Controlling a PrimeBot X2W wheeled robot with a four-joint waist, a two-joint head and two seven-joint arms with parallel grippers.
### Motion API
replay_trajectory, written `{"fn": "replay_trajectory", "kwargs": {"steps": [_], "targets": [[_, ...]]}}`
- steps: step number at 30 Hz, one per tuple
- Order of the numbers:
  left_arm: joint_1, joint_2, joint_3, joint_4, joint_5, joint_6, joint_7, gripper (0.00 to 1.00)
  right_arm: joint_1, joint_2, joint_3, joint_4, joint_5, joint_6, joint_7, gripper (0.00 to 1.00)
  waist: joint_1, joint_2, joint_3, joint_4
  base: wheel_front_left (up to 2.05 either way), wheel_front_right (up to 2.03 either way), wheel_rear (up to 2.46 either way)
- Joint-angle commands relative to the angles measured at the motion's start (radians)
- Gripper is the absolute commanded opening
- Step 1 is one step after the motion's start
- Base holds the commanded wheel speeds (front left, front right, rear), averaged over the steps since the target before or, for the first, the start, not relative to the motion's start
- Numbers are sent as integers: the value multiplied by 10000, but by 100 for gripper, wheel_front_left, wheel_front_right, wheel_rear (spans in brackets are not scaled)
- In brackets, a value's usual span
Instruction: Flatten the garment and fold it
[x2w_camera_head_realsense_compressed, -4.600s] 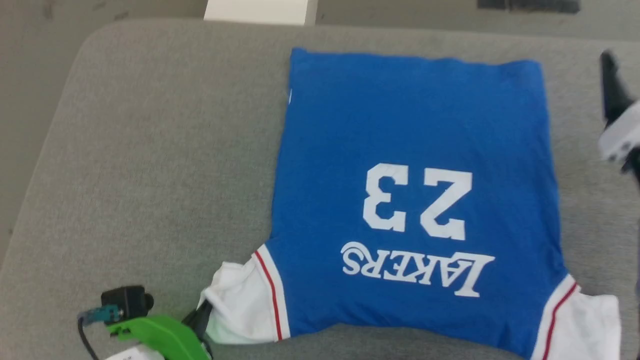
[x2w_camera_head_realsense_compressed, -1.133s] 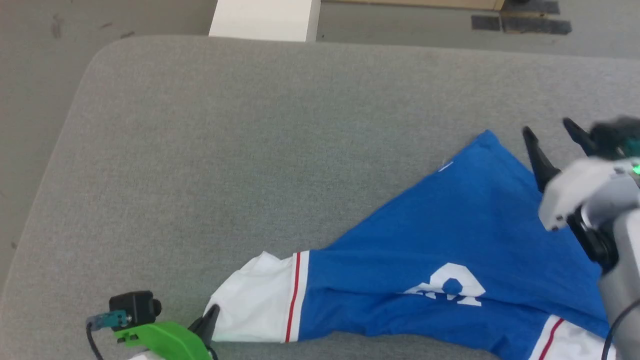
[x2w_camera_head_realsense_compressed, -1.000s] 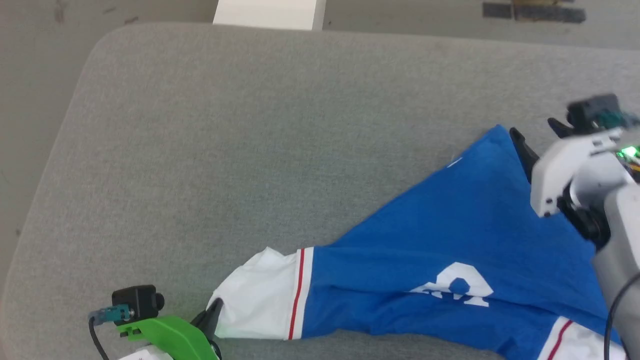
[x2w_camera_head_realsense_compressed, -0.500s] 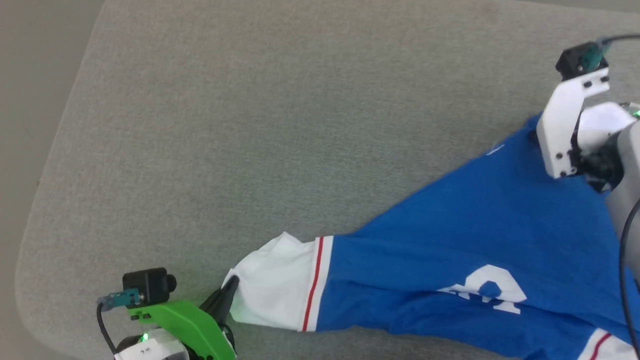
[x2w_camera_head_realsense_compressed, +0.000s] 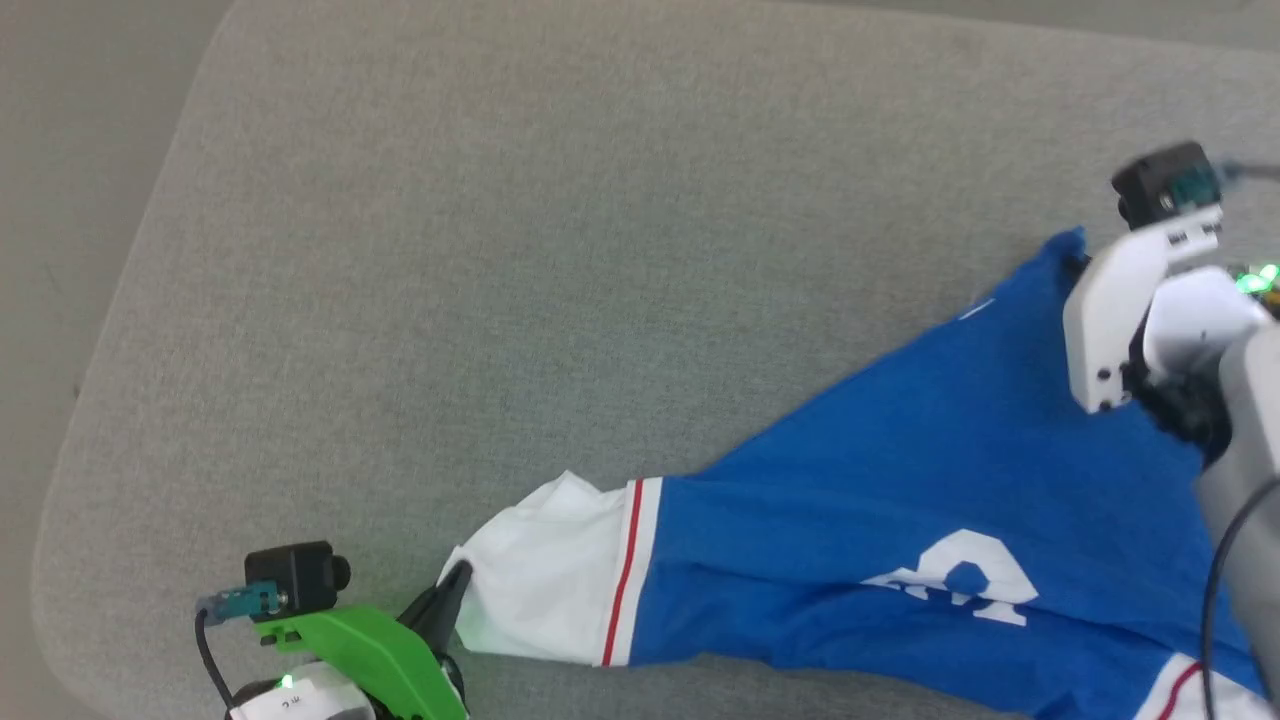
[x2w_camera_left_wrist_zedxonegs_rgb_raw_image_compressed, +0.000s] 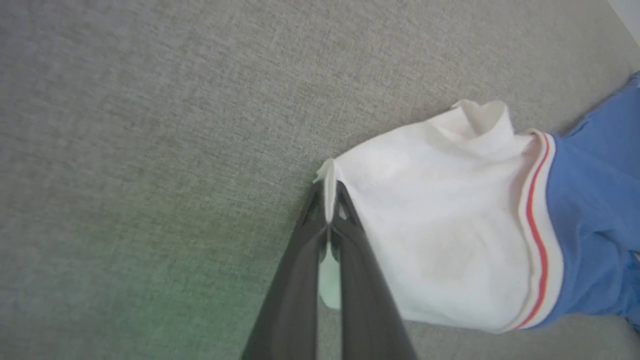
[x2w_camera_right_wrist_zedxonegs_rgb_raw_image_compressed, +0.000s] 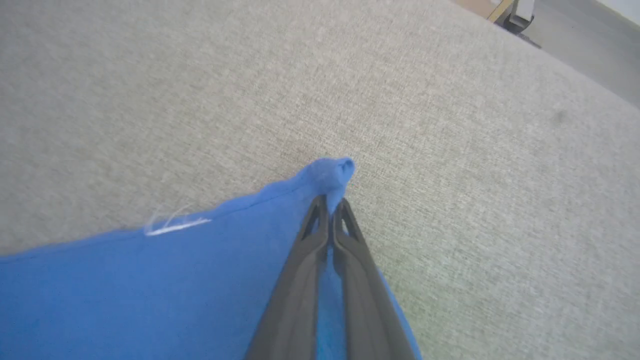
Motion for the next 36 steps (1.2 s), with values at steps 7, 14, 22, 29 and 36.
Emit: {"fn": "replay_trajectory", "kwargs": {"steps": [7,14,22,29,36], "targets": [[540,300,88,19,60,85,-35,0,2315,839,-881,-883,296,-13,-3614,0,0,58,-1494,-757,0,0,0],[891,402,260,-237,80,47,-408,0,4701,1603,-2260,-2110,342,-13,-4897,0,0,58,-2281,-1338,0,0,0],[258,558,689,-701,17,-492,-1037,0,6067,2052,-3373,-4218,28,-13,-4216,0,0,58,-2555,-1942,0,0,0],[-2239,363,1154,-902,-107,-467,-1011,0,4714,1522,-3391,-5394,-99,-13,-3048,0,0,58,-1968,-2285,0,0,0],[-6000,-555,1559,-201,-1154,-814,-927,0,2130,350,-2662,-5661,-62,-13,-2281,0,0,58,-852,-2513,0,0,0]]}}
